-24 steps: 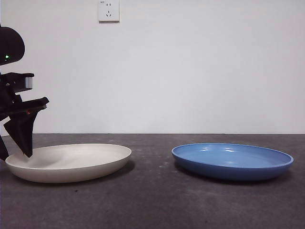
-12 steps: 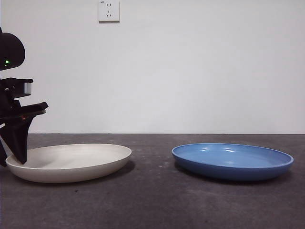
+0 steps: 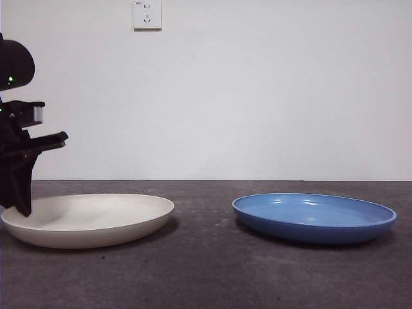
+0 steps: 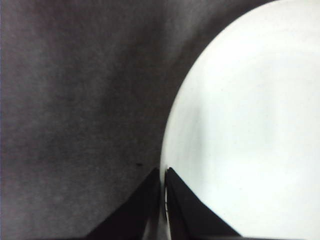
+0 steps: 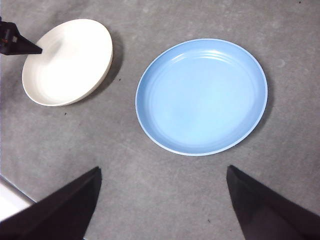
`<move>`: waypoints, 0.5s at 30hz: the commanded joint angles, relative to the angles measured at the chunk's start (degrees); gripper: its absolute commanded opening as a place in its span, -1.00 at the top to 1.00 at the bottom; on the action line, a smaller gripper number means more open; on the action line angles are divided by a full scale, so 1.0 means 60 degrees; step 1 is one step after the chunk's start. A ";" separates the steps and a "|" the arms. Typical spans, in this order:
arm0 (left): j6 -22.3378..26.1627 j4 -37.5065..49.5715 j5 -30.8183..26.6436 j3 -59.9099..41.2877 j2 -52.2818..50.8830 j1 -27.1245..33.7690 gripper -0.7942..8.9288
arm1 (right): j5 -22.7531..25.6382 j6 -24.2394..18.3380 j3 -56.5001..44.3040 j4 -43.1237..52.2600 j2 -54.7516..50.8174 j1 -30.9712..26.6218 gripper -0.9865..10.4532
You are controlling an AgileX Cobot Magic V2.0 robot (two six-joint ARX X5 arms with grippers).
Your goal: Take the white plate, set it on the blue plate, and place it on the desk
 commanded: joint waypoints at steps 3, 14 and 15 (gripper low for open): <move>-0.0423 -0.0058 0.0306 0.0583 -0.0699 0.0000 0.82 | -0.0022 0.0109 0.0175 0.0084 0.0069 0.0033 0.12; -0.1763 -0.0087 0.1246 0.1825 -0.1523 -0.1486 0.82 | 0.0095 0.0586 0.0204 0.0175 -0.0022 0.0033 0.12; -0.1832 -0.0015 0.1242 0.1909 -0.1497 -0.1708 0.82 | 0.0095 0.0619 0.0222 0.0175 -0.0073 0.0033 0.12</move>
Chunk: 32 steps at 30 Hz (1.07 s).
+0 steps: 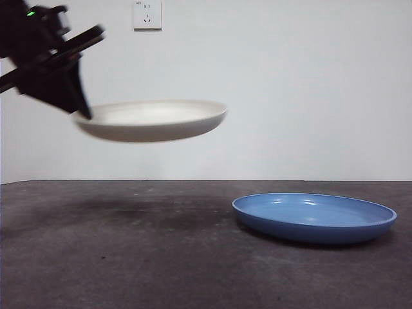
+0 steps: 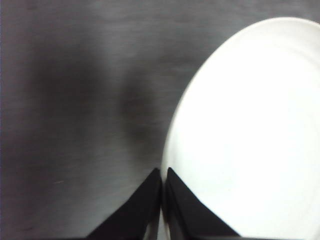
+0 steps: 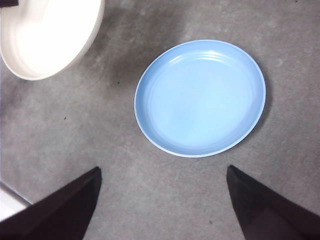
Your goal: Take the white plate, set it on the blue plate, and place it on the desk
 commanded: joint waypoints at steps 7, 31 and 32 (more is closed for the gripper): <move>-0.0845 0.0397 -0.0036 0.1563 0.1231 -0.1938 0.82 | 0.0237 0.0583 0.0565 -0.0015 -0.0550 0.0033 0.12; -0.0936 -0.0069 -0.1067 0.5144 0.6382 -0.3920 0.82 | 0.1308 0.0576 0.2484 -0.1749 -0.1049 0.0033 0.12; -0.0933 -0.0091 -0.1067 0.5144 0.6455 -0.3931 0.82 | 0.1304 0.0576 0.2484 -0.1749 -0.1049 0.0033 0.12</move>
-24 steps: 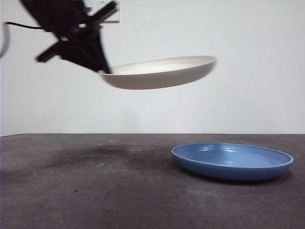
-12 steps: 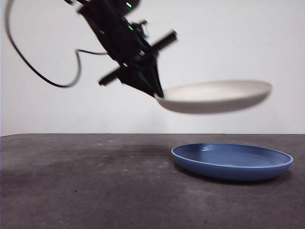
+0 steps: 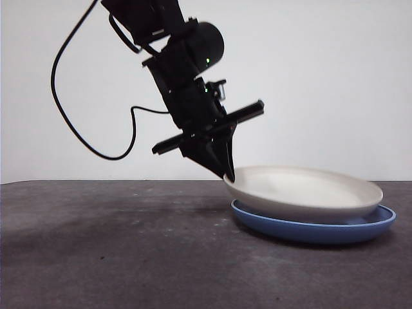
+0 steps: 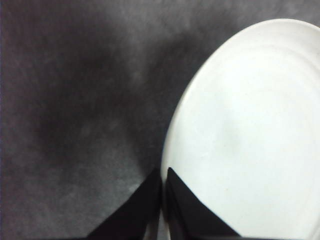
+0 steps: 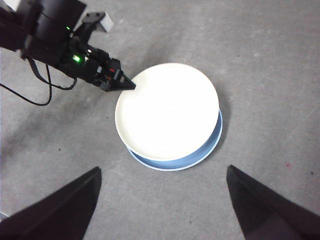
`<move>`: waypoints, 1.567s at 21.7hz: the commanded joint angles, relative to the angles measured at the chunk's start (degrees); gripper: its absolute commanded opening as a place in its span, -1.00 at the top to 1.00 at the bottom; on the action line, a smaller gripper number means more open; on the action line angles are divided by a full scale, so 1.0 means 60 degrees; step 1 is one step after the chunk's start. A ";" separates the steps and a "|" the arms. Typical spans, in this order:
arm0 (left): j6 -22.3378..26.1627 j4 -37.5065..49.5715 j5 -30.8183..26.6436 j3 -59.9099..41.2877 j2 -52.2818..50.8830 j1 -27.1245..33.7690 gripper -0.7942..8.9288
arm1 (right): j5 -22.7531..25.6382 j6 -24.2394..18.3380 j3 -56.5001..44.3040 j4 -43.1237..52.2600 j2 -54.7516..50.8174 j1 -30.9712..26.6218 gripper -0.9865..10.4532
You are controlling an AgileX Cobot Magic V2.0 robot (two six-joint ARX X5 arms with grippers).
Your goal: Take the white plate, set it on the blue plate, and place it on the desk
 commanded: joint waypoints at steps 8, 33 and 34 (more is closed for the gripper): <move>0.0484 0.0047 -0.0022 0.0288 0.0499 -0.0357 0.82 | 0.0033 0.0091 0.0157 0.0018 0.0058 0.0033 0.12; 0.1931 -0.2718 -0.0018 0.1319 -0.4127 0.0131 0.20 | 0.0466 0.0025 0.0131 -0.0164 0.0073 0.0033 0.12; 0.2084 -0.3024 -0.0018 0.1290 -0.4612 0.0204 0.20 | 0.0466 0.0025 0.0131 -0.0168 0.0076 0.0033 0.12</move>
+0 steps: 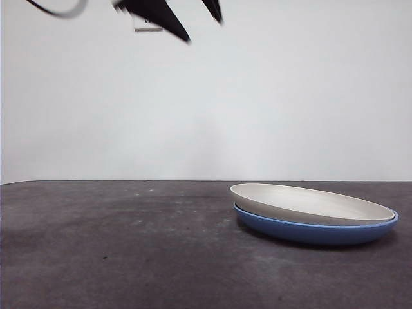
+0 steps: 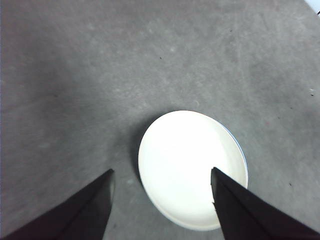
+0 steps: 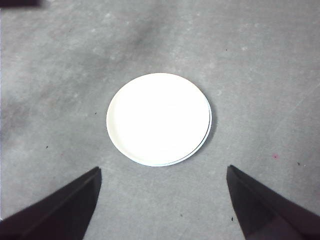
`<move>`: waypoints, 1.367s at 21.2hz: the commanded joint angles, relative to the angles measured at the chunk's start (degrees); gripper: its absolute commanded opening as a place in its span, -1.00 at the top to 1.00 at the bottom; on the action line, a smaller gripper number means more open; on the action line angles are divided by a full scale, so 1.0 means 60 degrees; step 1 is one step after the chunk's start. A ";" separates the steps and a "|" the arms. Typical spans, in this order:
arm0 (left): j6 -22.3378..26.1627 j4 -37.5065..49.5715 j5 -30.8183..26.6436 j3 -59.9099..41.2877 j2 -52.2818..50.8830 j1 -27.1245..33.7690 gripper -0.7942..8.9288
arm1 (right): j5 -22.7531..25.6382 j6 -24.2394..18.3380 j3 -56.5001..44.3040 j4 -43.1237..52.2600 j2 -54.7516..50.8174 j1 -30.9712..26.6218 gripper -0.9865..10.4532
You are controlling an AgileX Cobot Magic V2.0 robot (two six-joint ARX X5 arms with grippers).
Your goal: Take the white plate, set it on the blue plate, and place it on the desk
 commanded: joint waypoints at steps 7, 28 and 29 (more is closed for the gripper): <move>0.0943 -0.0572 0.0055 -0.2182 -0.3603 0.0113 0.20 | 0.0004 0.0029 0.0124 0.0036 0.0076 0.0033 0.12; 0.0816 -0.0117 0.2018 -0.6630 -0.7340 0.0102 0.20 | -0.0237 0.0546 -0.0747 0.1016 0.1902 0.0033 0.13; 0.0816 -0.0117 0.2018 -0.6630 -0.7340 0.0102 0.20 | -0.0226 0.0506 -0.1064 0.1443 0.2269 0.0029 0.13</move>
